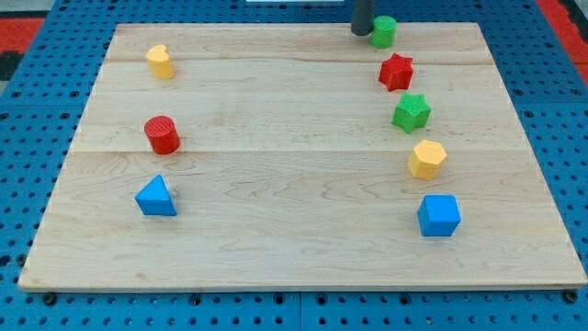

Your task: Nudge the blue triangle a bit right

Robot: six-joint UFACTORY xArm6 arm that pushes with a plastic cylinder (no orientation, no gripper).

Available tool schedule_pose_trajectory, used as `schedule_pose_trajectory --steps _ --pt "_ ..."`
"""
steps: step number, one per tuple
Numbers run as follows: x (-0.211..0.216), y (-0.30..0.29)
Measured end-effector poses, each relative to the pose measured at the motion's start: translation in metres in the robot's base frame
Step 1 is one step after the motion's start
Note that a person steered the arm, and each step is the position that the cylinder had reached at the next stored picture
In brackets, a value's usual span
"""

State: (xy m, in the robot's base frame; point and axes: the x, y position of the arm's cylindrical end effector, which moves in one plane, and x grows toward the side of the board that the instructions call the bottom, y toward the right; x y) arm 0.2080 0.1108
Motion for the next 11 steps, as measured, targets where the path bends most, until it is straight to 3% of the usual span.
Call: schedule_pose_trajectory --steps 1,2,4,5,6,7,8,9,10,11 --pt "0.0 0.004" --pt "0.047 -0.017" --pt "0.227 -0.042" --pt "0.342 -0.088" --pt "0.409 -0.163" --pt "0.39 -0.283" --pt "0.35 -0.355" --pt "0.299 -0.356" --pt "0.282 -0.295" --pt "0.3 -0.201"
